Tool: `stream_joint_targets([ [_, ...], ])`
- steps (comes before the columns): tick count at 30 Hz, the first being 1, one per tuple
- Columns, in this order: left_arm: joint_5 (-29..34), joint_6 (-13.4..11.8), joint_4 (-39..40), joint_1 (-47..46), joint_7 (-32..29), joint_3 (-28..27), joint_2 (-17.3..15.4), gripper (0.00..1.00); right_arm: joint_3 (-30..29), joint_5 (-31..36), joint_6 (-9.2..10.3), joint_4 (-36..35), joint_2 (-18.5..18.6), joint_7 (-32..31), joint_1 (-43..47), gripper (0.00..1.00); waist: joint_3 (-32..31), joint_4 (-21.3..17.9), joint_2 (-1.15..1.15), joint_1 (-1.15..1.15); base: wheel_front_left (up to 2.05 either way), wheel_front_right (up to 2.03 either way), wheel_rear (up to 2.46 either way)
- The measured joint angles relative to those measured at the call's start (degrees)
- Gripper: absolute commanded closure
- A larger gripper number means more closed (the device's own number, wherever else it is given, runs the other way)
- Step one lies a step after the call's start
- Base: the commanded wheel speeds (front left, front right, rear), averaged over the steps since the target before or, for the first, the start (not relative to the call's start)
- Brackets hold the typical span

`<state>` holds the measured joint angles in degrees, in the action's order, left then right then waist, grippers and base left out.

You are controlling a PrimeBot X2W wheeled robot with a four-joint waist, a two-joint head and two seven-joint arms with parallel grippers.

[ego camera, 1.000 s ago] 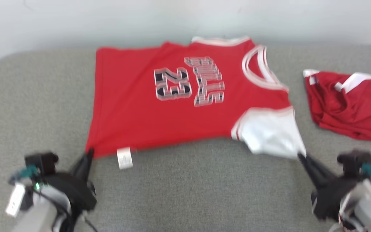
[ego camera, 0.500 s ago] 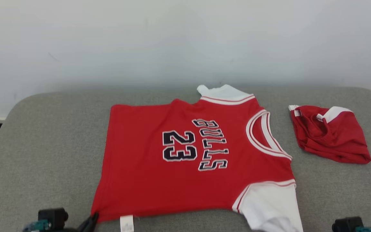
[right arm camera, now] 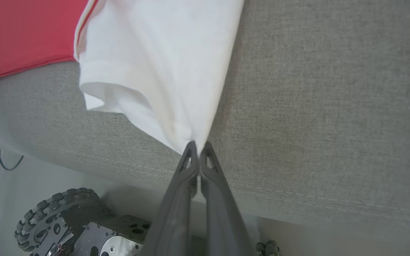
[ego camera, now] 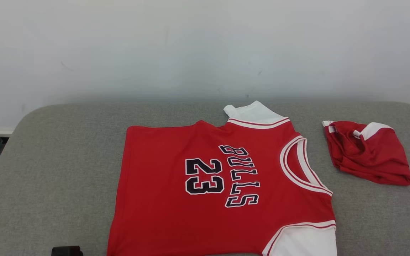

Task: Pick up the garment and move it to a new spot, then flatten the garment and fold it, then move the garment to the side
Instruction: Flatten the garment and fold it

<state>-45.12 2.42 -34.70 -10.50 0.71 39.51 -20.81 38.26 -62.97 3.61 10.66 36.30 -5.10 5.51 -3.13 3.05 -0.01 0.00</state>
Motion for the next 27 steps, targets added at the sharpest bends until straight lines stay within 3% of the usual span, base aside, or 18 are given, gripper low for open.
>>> stream_joint_targets([
  [10,-0.4,-1.5,0.7,0.4,-1.0,-0.9,0.1,1.00,0.2,0.5,2.03,-2.6,0.6,-2.9,-0.2,1.00,0.5,0.3,0.01,0.00,0.00,0.00,0.00],
  [11,-0.4,-2.0,0.8,0.5,-1.0,-1.2,0.2,0.89,0.3,0.7,2.22,-2.9,0.7,-3.0,-0.2,1.00,0.6,0.3,0.01,0.00,0.00,0.00,0.00],
  [12,-0.4,-2.1,0.8,0.5,-0.9,-1.4,0.2,0.70,0.2,0.9,2.42,-3.1,0.7,-3.0,-0.2,0.67,0.7,0.3,0.00,0.00,0.00,0.00,0.00],
  [13,-0.4,-2.4,0.9,0.5,-0.9,-1.5,0.2,0.41,0.1,0.9,2.47,-3.2,0.7,-3.0,-0.2,0.27,0.8,0.3,0.00,0.00,0.00,0.00,0.00],
  [14,-0.4,-2.5,1.0,0.5,-0.7,-1.7,0.3,0.00,0.0,0.9,2.50,-3.4,0.7,-3.0,-0.2,0.00,0.8,0.3,0.00,0.00,0.00,0.00,0.00],
  [27,-2.0,-5.8,6.4,0.7,4.8,-6.7,-1.4,0.00,-5.5,-1.2,2.90,-8.9,2.6,-1.2,-1.0,0.00,1.2,0.0,0.01,0.00,0.00,0.00,0.00],
])
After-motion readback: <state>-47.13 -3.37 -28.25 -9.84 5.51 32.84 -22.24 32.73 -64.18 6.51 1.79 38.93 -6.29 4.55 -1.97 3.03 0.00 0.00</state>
